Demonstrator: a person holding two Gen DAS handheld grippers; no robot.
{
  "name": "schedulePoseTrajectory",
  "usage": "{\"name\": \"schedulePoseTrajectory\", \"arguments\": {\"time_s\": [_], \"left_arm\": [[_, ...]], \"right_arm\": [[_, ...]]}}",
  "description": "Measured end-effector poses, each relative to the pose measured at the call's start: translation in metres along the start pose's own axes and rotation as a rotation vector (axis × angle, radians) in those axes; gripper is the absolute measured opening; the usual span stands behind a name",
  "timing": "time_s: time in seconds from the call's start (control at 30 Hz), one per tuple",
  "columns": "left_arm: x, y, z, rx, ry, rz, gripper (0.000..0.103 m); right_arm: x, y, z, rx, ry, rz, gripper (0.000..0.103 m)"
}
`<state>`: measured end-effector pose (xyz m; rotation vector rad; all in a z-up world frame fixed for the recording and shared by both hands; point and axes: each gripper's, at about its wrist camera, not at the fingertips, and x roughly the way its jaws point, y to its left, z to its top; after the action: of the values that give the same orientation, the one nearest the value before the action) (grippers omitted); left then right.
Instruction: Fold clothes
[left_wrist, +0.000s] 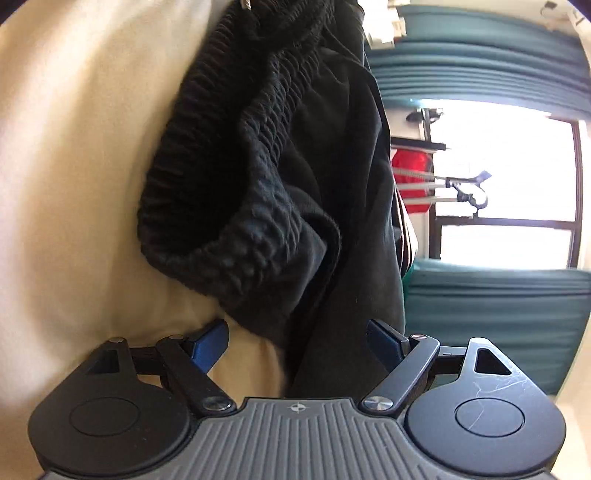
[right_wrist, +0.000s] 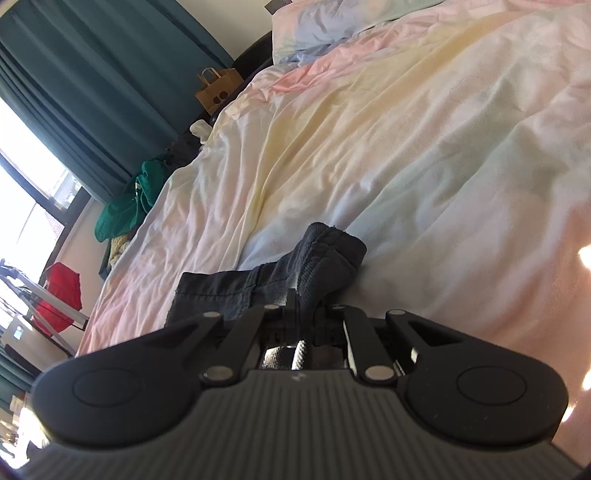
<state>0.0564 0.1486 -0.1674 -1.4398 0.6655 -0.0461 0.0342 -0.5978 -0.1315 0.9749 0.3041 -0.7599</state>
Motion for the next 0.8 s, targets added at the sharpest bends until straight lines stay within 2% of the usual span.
{"name": "schedulePoseTrajectory", "arguments": {"time_s": [0.03, 0.07, 0.13, 0.17, 0.2, 0.37, 0.5, 0.63, 0.7, 0.8], "left_arm": [[0.001, 0.001, 0.002, -0.026, -0.019, -0.006, 0.082], [0.002, 0.002, 0.004, -0.047, -0.032, -0.002, 0.076], [0.004, 0.004, 0.009, -0.084, -0.050, 0.022, 0.056], [0.005, 0.004, 0.012, -0.092, -0.048, 0.047, 0.038], [0.005, 0.004, 0.014, -0.096, -0.044, 0.058, 0.035], [-0.022, -0.042, 0.024, 0.080, -0.080, 0.083, 0.026], [-0.085, -0.091, 0.045, 0.208, -0.156, 0.055, 0.022], [-0.163, -0.117, 0.081, 0.231, -0.261, 0.060, 0.016], [-0.188, -0.118, 0.096, 0.225, -0.268, 0.095, 0.011], [-0.203, -0.103, 0.110, 0.211, -0.254, 0.143, 0.010]], "right_arm": [[0.001, 0.000, 0.000, -0.002, -0.003, -0.002, 0.008], [0.001, 0.001, -0.001, -0.005, -0.006, -0.004, 0.008], [0.002, 0.001, -0.002, -0.009, -0.011, -0.009, 0.008], [0.003, 0.002, -0.002, -0.011, -0.014, -0.011, 0.008], [0.003, 0.002, -0.002, -0.012, -0.017, -0.012, 0.008], [0.004, 0.002, -0.003, -0.001, -0.027, -0.007, 0.008], [0.001, -0.001, -0.001, 0.019, -0.022, 0.006, 0.008], [-0.012, 0.005, 0.001, -0.002, -0.071, 0.013, 0.007], [-0.019, 0.008, 0.002, -0.017, -0.100, 0.015, 0.007], [-0.030, 0.014, 0.003, -0.039, -0.144, 0.019, 0.007]]}}
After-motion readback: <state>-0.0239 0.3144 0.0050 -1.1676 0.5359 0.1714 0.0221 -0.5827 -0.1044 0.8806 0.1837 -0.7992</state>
